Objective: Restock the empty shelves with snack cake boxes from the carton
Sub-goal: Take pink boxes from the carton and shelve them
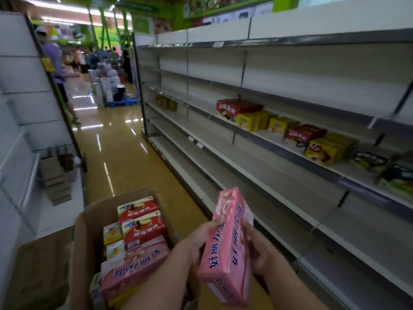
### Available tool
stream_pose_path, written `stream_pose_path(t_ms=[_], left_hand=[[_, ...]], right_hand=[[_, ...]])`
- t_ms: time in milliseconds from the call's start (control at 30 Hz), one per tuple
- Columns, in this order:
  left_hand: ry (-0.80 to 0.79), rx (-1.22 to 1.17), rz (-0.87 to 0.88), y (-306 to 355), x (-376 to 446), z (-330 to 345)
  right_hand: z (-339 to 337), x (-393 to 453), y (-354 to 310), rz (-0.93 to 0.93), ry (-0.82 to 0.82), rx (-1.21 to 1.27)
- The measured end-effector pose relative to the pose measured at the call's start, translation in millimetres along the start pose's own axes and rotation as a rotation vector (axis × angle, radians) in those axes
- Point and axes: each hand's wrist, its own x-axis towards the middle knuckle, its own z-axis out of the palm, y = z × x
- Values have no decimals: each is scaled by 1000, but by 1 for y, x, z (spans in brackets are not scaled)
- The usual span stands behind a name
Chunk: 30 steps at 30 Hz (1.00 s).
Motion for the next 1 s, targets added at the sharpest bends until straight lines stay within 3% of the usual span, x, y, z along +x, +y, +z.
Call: stream_pose_path(t_ms=[133, 300, 400, 533, 700, 900, 1000], left_hand=[[-85, 186, -14, -1, 22, 50], [-146, 11, 71, -14, 39, 123], [-259, 72, 105, -35, 50, 176], [-257, 140, 93, -63, 56, 252], [-262, 269, 85, -87, 63, 322], [-400, 230, -58, -83, 90, 377], [-397, 296, 21, -91, 96, 408]], right_hand=[[-61, -34, -13, -82, 32, 251], [-126, -88, -24, -355, 219, 645], [-157, -125, -33, -516, 331, 828], [-204, -167, -37, -657, 443, 922], [-255, -224, -29, -725, 603, 945], [-327, -292, -16, -746, 1020, 692], [-338, -325, -12, -740, 1159, 546]])
